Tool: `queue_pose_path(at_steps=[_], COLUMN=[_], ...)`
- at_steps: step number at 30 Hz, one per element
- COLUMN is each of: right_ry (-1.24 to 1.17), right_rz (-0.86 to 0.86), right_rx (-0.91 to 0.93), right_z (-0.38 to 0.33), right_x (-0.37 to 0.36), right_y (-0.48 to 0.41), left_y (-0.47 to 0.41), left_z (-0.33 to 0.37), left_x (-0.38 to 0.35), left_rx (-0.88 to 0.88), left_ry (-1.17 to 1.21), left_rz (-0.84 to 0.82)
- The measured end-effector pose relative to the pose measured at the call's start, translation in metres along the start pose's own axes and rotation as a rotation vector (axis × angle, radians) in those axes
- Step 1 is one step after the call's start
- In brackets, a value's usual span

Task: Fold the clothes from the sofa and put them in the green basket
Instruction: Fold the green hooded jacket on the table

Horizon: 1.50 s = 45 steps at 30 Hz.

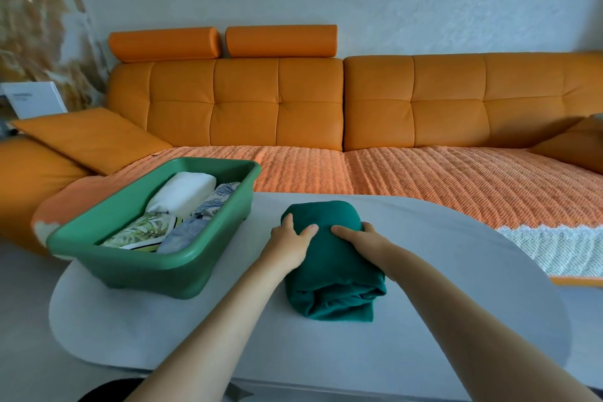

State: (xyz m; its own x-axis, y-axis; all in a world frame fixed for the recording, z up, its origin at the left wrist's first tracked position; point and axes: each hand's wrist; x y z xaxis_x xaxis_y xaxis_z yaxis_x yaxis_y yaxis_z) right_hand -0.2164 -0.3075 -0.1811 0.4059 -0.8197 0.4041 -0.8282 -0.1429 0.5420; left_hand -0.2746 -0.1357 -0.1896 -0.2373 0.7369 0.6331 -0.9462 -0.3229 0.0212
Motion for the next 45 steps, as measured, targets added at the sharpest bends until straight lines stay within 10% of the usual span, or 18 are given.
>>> queue_pose_path(at_steps=[16,24,36,45], right_ry=[-0.413,-0.497,-0.565,-0.397], right_rz=[-0.117,-0.088,-0.121,-0.286], right_rx=[-0.107,0.124,0.49,0.497], right_z=[-0.001,-0.001,-0.157,-0.238], right_x=[-0.017,-0.027,-0.078,-0.204], right_y=[0.025,0.035,0.088,0.072], left_y=[-0.006,0.014,-0.006,-0.034], left_z=[-0.029,-0.027,0.02,-0.078], left_x=[0.013,0.021,0.21,0.317], left_rx=[-0.005,-0.124,-0.364,-0.181], left_ry=[0.279,0.35,0.342,0.419], left_rz=[0.029,0.088,0.331,0.347])
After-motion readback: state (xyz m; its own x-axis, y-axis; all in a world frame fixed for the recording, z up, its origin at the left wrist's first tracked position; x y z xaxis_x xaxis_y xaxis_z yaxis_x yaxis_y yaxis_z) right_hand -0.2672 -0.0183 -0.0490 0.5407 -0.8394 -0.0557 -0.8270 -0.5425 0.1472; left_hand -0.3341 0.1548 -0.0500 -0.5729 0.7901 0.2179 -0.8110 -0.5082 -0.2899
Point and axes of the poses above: each hand's wrist, its own y-axis away from the middle knuckle, its own x-axis out of the back of the hand, z = x × y, and after that the axes turned 9 degrees about -x, right-handed
